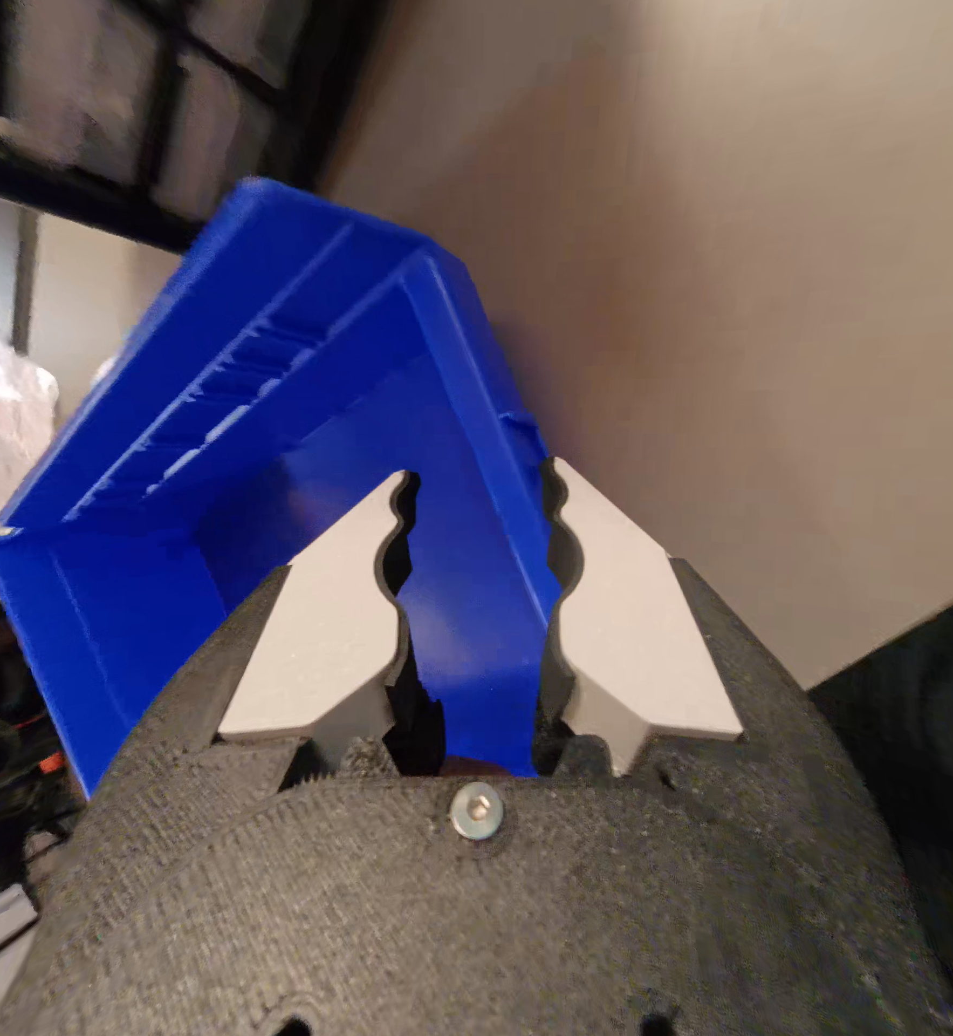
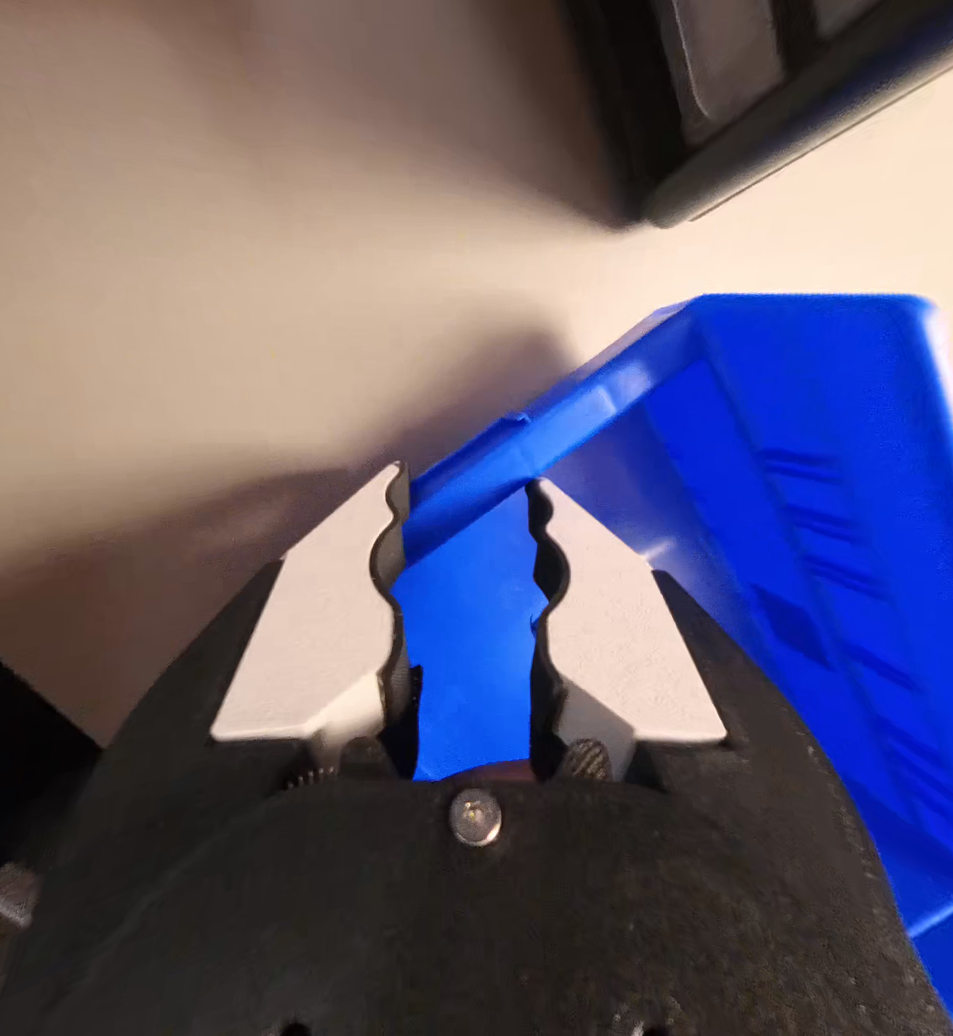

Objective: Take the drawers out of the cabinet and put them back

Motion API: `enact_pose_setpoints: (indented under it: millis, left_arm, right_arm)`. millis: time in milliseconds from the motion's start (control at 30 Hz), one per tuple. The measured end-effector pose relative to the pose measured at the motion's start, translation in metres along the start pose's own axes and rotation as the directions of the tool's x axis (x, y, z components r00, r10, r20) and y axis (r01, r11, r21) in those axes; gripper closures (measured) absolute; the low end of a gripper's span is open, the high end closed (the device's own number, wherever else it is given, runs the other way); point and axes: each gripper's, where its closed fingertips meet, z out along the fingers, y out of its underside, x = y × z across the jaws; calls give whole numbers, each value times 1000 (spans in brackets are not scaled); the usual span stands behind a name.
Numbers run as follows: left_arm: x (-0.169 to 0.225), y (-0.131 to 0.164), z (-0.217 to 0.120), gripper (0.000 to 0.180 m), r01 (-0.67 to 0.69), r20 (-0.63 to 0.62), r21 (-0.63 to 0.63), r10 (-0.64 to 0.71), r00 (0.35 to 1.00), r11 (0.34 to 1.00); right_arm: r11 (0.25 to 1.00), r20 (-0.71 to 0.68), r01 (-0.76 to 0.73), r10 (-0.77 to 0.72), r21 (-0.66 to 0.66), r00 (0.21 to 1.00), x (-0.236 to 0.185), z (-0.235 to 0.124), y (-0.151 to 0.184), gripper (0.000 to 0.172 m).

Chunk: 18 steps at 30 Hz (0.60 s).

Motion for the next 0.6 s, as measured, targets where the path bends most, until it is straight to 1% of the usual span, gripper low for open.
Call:
enact_pose_setpoints:
  millis: [33, 100, 233, 333, 433, 500, 533, 567, 600]
  left_arm:
    - [4, 7, 1, 143, -39, -21, -21, 39, 999, 999]
    - [10, 18, 1, 152, -102, -66, -32, 99, 993, 994]
    - [1, 40, -1, 151, -186, -81, -17, 185, 979, 982]
    - [-11, 63, -4, 152, -273, -107, -66, 265, 958, 960]
    - [-24, 88, -7, 153, -304, -143, -139, 284, 948, 943]
    - [-34, 105, -9, 157, -289, -148, -193, 263, 953, 938]
    - [-40, 111, -11, 152, -264, -134, -209, 240, 961, 942]
    - [-46, 114, -14, 139, -224, -112, -205, 205, 972, 953]
    - [-50, 114, -17, 132, -170, -93, -180, 155, 984, 969]
  right_arm:
    - [999, -18, 36, -36, -1, 999, 1, 0, 0, 127]
    - [995, -17, 99, -100, -27, 995, -4, -2, 6, 128]
    - [965, 9, 244, -245, -92, 970, -14, -11, 29, 129]
    - [938, 15, 298, -300, -179, 954, -18, -20, 57, 131]
    - [920, -15, 297, -311, -258, 950, -14, -29, 87, 134]
    - [924, -44, 266, -288, -274, 957, -12, -33, 103, 137]
    - [934, -65, 240, -266, -266, 962, -10, -36, 109, 138]
    - [948, -100, 205, -235, -243, 967, -8, -39, 112, 136]
    - [965, -146, 163, -195, -205, 970, -4, -43, 113, 135]
